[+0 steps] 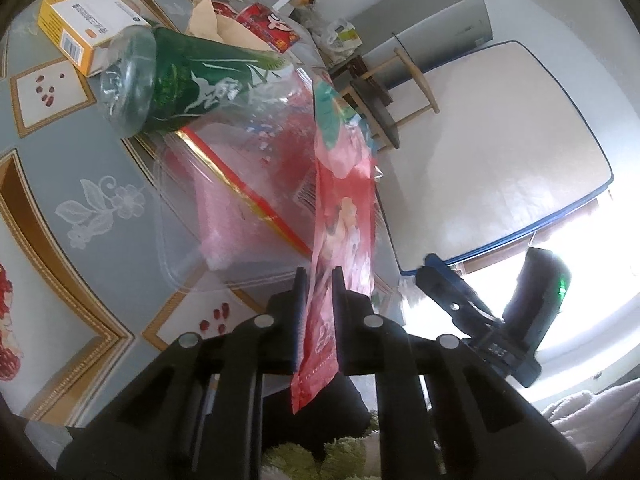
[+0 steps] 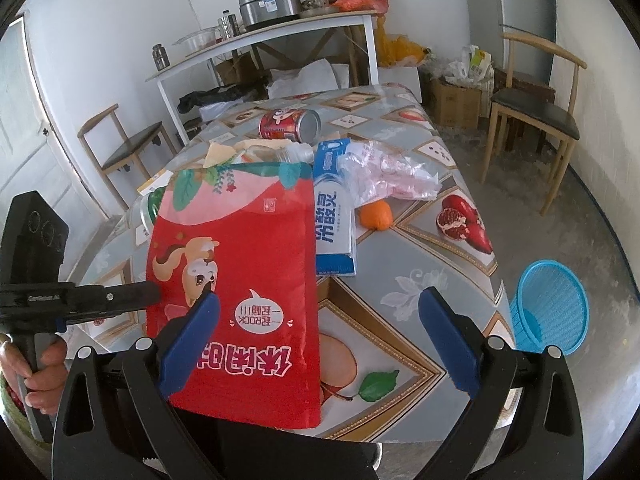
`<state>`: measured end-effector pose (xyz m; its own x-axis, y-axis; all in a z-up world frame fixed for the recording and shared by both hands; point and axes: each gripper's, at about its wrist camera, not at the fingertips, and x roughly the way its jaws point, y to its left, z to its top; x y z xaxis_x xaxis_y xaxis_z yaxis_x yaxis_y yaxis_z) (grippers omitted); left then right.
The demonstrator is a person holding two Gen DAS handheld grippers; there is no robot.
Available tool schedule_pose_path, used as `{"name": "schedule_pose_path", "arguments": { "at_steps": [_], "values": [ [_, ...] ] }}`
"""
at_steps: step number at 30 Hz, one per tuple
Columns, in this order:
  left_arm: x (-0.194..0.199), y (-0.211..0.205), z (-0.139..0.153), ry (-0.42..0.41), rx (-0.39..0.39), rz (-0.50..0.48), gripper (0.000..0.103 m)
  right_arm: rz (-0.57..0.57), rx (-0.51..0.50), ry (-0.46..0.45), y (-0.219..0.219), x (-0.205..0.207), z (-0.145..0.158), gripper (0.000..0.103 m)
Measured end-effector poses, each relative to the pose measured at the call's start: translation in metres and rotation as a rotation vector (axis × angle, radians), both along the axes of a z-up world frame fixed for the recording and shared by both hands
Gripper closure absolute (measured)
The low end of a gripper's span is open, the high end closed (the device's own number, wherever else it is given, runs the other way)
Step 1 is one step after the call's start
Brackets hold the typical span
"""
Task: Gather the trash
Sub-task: 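Lift the red snack bag with the left tool while the right tool grasps the clear plastic bag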
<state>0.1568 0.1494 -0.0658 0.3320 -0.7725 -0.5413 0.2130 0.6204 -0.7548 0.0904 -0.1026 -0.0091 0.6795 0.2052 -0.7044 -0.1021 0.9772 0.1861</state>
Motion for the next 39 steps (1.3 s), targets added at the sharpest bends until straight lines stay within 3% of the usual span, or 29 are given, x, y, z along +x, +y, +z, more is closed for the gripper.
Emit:
{"name": "schedule_pose_path", "arguments": {
  "at_steps": [2, 9, 19, 27, 29, 33, 39],
  "values": [
    [-0.001, -0.003, -0.001, 0.002, -0.015, -0.010, 0.093, -0.004, 0.032, 0.026, -0.004, 0.004, -0.008, 0.007],
    [-0.003, -0.020, -0.009, 0.024, -0.063, -0.034, 0.085, -0.007, 0.137, 0.129, -0.012, 0.014, -0.034, 0.025],
    [-0.006, -0.049, -0.028, 0.083, -0.021, -0.023, 0.081, 0.001, 0.202, 0.177, -0.019, 0.019, -0.053, 0.034],
    [-0.004, -0.072, -0.028, 0.080, 0.049, 0.010, 0.081, 0.029, 0.213, 0.172, -0.018, 0.018, -0.055, 0.034],
    [-0.004, -0.080, -0.024, 0.063, 0.071, 0.012, 0.091, 0.034, 0.212, 0.167, -0.020, 0.017, -0.054, 0.034],
    [-0.007, -0.081, -0.020, 0.036, 0.071, 0.007, 0.100, 0.059, 0.215, 0.147, -0.025, 0.012, -0.045, 0.034],
    [-0.019, -0.082, -0.006, -0.035, 0.034, -0.002, 0.103, 0.097, 0.218, -0.012, -0.050, -0.005, 0.005, 0.034]
  ]
}}
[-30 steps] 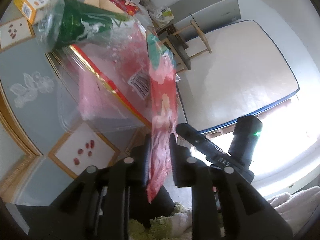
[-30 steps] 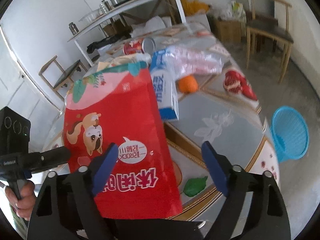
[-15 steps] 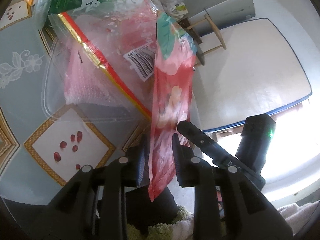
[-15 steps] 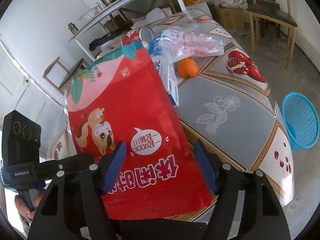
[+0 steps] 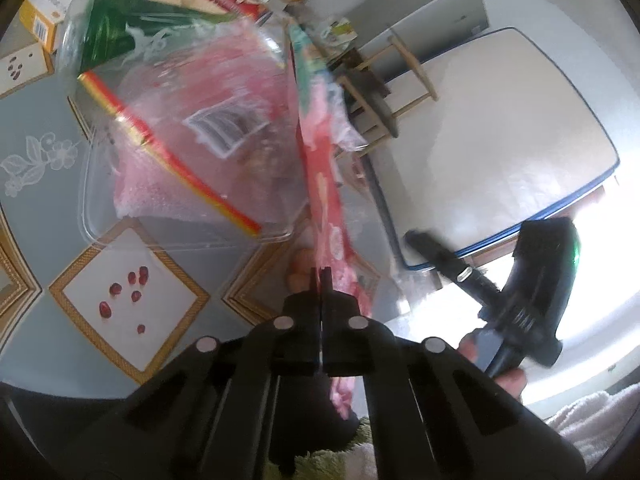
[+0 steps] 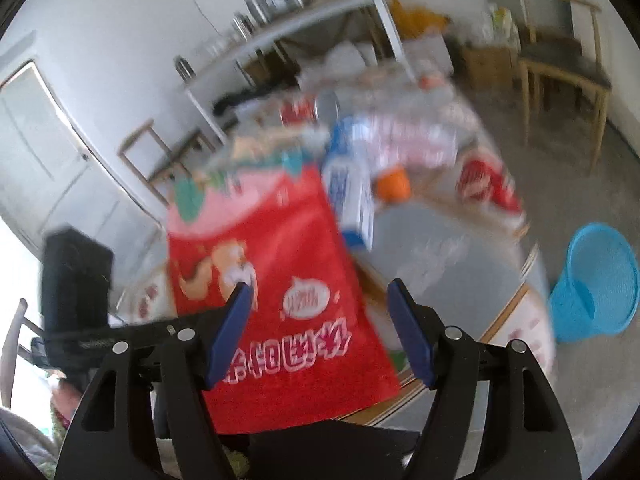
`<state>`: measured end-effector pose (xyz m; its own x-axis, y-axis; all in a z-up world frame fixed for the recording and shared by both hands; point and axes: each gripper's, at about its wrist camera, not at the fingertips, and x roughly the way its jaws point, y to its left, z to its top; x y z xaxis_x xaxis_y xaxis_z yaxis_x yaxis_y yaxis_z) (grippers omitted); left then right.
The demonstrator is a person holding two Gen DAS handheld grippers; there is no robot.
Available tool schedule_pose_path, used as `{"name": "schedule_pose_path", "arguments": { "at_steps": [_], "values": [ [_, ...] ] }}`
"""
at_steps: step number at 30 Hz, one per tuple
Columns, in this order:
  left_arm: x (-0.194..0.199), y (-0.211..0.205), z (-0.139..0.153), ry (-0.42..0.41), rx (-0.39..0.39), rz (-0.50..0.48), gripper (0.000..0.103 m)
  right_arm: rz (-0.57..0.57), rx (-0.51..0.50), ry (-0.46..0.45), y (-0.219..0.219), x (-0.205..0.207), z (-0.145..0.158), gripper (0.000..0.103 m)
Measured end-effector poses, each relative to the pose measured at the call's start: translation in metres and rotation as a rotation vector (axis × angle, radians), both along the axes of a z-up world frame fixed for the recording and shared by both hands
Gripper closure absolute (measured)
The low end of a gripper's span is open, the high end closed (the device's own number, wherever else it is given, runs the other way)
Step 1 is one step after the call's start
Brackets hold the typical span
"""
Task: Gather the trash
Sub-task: 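Lift the red snack bag with the left tool while the right tool grasps the clear plastic bag, then carry both bags over the blue wastebasket and open both tools to drop them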
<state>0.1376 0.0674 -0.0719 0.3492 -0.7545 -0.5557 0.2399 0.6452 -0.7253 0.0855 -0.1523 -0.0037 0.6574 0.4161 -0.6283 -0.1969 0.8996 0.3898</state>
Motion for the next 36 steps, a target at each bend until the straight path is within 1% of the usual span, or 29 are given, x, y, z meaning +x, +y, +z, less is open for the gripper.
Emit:
{"name": "schedule_pose_path", "arguments": {
  "at_steps": [2, 3, 5, 7, 8, 9, 10, 12, 15, 18, 20, 22, 24, 26, 28, 29, 31, 32, 33, 34, 35, 36],
  "values": [
    [-0.004, 0.000, 0.004, -0.021, -0.026, -0.017, 0.103, -0.034, -0.062, -0.061, -0.011, 0.004, 0.018, 0.031],
    [-0.005, -0.002, 0.006, -0.028, -0.035, -0.025, 0.103, -0.053, -0.101, -0.086, -0.015, 0.009, 0.024, 0.028],
    [-0.010, -0.006, 0.010, -0.045, -0.054, -0.044, 0.103, -0.059, -0.172, -0.111, -0.020, 0.022, 0.030, 0.024],
    [-0.015, -0.004, 0.010, -0.051, -0.073, -0.061, 0.103, -0.038, -0.319, -0.165, -0.017, 0.039, 0.031, 0.021],
    [-0.018, -0.004, 0.010, -0.051, -0.082, -0.066, 0.103, -0.024, -0.412, -0.189, -0.014, 0.049, 0.028, 0.020],
    [-0.020, -0.004, 0.010, -0.056, -0.094, -0.074, 0.103, -0.010, -0.474, -0.199, -0.012, 0.057, 0.025, 0.020],
    [-0.022, -0.003, 0.012, -0.064, -0.102, -0.082, 0.103, 0.017, -0.566, -0.211, -0.010, 0.070, 0.018, 0.020],
    [-0.025, -0.008, 0.014, -0.076, -0.111, -0.098, 0.103, 0.076, -0.693, -0.219, -0.006, 0.093, 0.004, 0.020],
    [-0.029, -0.023, 0.015, -0.097, -0.109, -0.138, 0.103, 0.155, -0.803, -0.209, -0.001, 0.117, -0.018, 0.020],
    [-0.028, -0.031, 0.015, -0.106, -0.091, -0.174, 0.103, 0.238, -0.872, -0.200, 0.005, 0.135, -0.037, 0.020],
    [-0.027, -0.038, 0.014, -0.102, -0.081, -0.198, 0.103, 0.297, -0.899, -0.200, 0.009, 0.142, -0.048, 0.020],
    [-0.022, -0.041, 0.013, -0.096, -0.077, -0.218, 0.103, 0.334, -0.911, -0.201, 0.012, 0.149, -0.055, 0.021],
    [-0.022, -0.044, 0.012, -0.093, -0.069, -0.236, 0.103, 0.364, -0.901, -0.225, 0.014, 0.156, -0.056, 0.021],
    [-0.022, -0.047, 0.011, -0.094, -0.056, -0.250, 0.103, 0.373, -0.900, -0.232, 0.016, 0.163, -0.057, 0.026],
    [-0.025, -0.047, 0.011, -0.096, -0.048, -0.259, 0.103, 0.388, -0.884, -0.228, 0.017, 0.168, -0.058, 0.036],
    [-0.027, -0.048, 0.011, -0.095, -0.045, -0.262, 0.103, 0.392, -0.879, -0.228, 0.017, 0.169, -0.059, 0.039],
    [-0.022, -0.055, 0.014, -0.091, -0.040, -0.261, 0.103, 0.402, -0.866, -0.225, 0.019, 0.169, -0.059, 0.056],
    [-0.023, -0.056, 0.014, -0.088, -0.037, -0.260, 0.103, 0.402, -0.863, -0.224, 0.019, 0.169, -0.060, 0.060],
    [-0.025, -0.053, 0.016, -0.085, -0.035, -0.259, 0.103, 0.395, -0.863, -0.223, 0.020, 0.168, -0.061, 0.069],
    [-0.027, -0.053, 0.017, -0.083, -0.031, -0.257, 0.103, 0.390, -0.857, -0.224, 0.019, 0.167, -0.061, 0.075],
    [-0.032, -0.052, 0.021, -0.082, -0.029, -0.255, 0.103, 0.376, -0.845, -0.228, 0.018, 0.164, -0.060, 0.078],
    [-0.033, -0.053, 0.023, -0.082, -0.024, -0.253, 0.103, 0.358, -0.832, -0.233, 0.015, 0.161, -0.057, 0.084]
  ]
}}
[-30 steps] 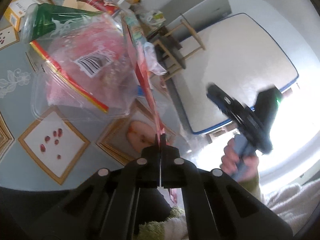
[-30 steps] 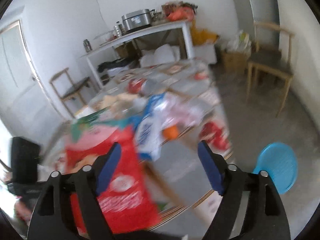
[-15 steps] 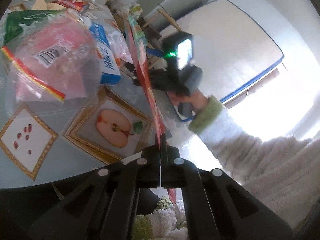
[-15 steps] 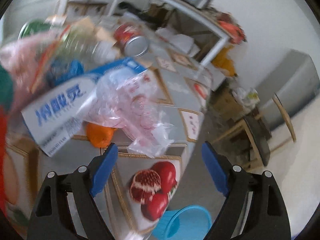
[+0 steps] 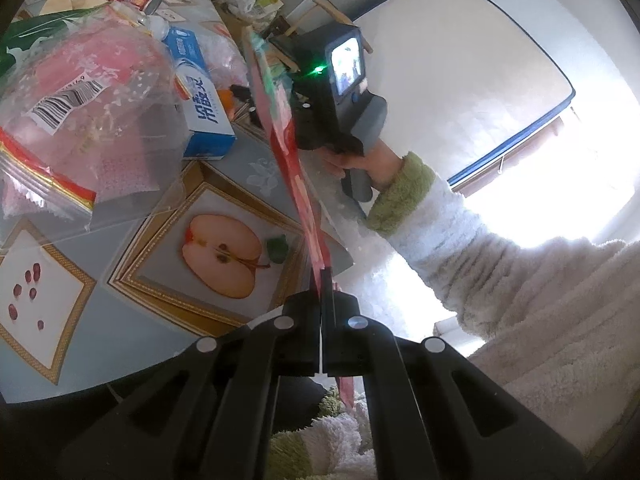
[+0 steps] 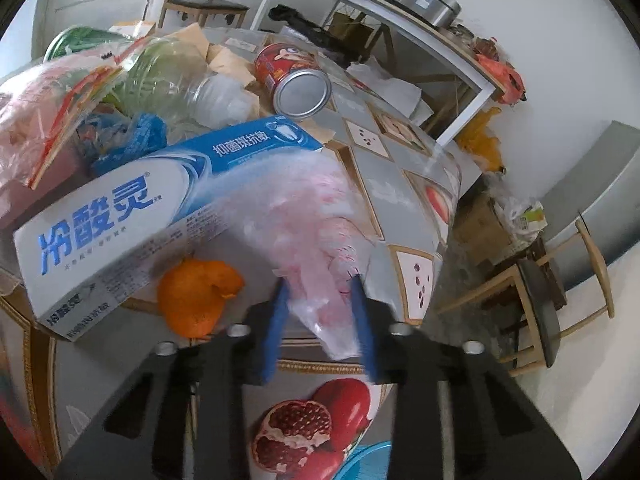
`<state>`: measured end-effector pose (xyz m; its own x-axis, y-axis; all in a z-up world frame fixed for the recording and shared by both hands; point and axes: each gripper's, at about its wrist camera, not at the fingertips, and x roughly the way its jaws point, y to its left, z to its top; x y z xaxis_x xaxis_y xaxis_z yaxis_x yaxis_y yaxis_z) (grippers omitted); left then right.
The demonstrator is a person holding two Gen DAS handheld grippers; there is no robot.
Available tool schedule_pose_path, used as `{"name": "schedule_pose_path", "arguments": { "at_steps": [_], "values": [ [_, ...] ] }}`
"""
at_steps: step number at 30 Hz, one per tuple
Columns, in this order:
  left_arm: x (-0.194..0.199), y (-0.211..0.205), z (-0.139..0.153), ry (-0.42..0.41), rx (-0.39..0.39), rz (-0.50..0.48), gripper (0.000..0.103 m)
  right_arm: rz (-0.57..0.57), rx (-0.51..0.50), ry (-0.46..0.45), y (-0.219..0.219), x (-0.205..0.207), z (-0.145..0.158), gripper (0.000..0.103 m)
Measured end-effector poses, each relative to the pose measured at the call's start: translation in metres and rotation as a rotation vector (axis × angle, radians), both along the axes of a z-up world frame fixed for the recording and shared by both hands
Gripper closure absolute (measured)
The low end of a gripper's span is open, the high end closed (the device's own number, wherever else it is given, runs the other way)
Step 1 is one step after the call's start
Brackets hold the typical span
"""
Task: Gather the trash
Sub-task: 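Carry both bags over the blue wastebasket and open both tools to drop them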
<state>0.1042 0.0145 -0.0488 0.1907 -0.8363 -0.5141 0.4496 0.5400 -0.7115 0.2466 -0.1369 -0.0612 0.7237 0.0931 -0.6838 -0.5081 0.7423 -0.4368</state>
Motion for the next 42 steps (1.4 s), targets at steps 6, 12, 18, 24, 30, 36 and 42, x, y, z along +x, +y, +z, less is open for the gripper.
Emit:
{"name": "schedule_pose_path", "arguments": {
  "at_steps": [6, 12, 18, 24, 30, 36, 42],
  "values": [
    [-0.008, -0.005, 0.008, -0.005, 0.025, 0.019, 0.103, -0.058, 0.156, -0.040, -0.022, -0.020, 0.025, 0.087],
    [-0.014, -0.014, 0.023, -0.025, 0.034, 0.037, 0.103, -0.109, 0.296, -0.087, -0.051, -0.050, 0.052, 0.087],
    [-0.013, -0.036, 0.055, -0.119, 0.047, 0.007, 0.103, -0.205, 0.445, -0.142, -0.106, -0.088, 0.083, 0.087],
    [0.004, -0.079, 0.068, -0.115, 0.041, -0.061, 0.103, -0.361, 0.565, -0.158, -0.182, -0.132, 0.088, 0.087],
    [0.042, -0.158, 0.070, -0.077, 0.119, -0.160, 0.103, -0.576, 0.618, -0.144, -0.258, -0.167, 0.063, 0.087],
    [0.085, -0.265, 0.052, -0.087, 0.272, -0.286, 0.103, -0.734, 0.666, -0.077, -0.318, -0.180, 0.022, 0.087],
    [0.123, -0.362, 0.002, -0.061, 0.414, -0.349, 0.103, -0.884, 0.815, 0.060, -0.383, -0.160, -0.041, 0.087]
  ]
}}
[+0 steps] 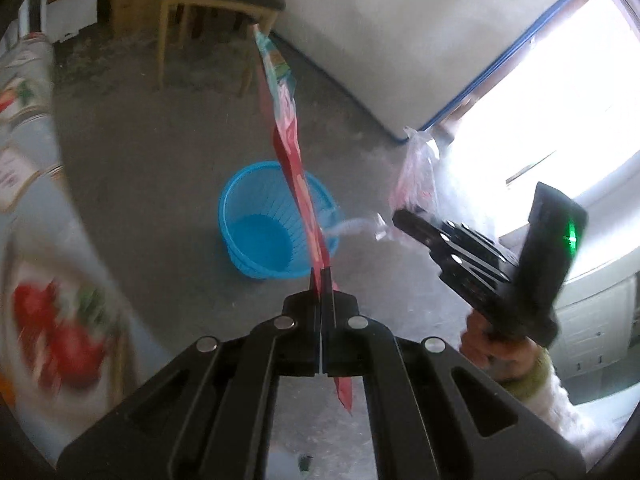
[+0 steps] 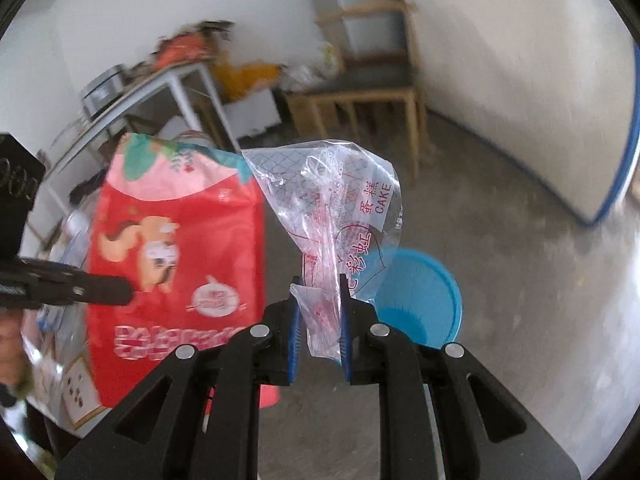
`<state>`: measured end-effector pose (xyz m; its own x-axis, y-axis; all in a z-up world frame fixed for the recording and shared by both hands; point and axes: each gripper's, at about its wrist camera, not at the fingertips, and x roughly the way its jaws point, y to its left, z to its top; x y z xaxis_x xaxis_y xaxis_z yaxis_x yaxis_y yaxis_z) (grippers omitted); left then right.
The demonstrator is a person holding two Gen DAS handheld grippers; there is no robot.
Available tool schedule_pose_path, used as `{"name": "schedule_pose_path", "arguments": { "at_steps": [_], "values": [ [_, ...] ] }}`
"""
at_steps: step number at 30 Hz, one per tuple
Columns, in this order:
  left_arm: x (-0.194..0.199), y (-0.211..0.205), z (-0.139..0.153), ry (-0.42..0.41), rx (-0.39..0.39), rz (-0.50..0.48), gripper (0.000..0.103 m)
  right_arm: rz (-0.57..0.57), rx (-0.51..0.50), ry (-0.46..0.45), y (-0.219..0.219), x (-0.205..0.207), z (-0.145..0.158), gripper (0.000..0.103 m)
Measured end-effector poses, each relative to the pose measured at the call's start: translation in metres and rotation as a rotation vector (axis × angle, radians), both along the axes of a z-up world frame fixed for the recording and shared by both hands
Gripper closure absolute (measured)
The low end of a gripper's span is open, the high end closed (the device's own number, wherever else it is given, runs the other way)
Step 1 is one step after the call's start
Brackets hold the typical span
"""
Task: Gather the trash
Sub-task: 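Carry both bags over the blue wastebasket and open both tools to drop them, then move the right tool to the orange peel and close on it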
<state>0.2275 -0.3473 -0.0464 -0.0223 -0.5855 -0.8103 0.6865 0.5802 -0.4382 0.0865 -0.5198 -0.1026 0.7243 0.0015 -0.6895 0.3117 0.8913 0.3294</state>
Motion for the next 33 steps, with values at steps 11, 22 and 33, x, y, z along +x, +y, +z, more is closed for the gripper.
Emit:
{"name": "schedule_pose_path", "arguments": {
  "at_steps": [11, 22, 33],
  "values": [
    [0.055, -0.091, -0.079, -0.018, 0.185, 0.090, 0.058, -0.141, 0.203, 0.195, -0.067, 0.076, -0.109, 0.066],
    [0.046, -0.022, -0.019, -0.018, 0.089, 0.112, 0.049, -0.159, 0.157, 0.216, -0.052, 0.047, -0.118, 0.059],
    [-0.018, 0.163, 0.104, -0.213, -0.088, 0.239, 0.030, -0.058, 0.135, 0.074, 0.018, -0.011, -0.021, 0.032]
  ]
}}
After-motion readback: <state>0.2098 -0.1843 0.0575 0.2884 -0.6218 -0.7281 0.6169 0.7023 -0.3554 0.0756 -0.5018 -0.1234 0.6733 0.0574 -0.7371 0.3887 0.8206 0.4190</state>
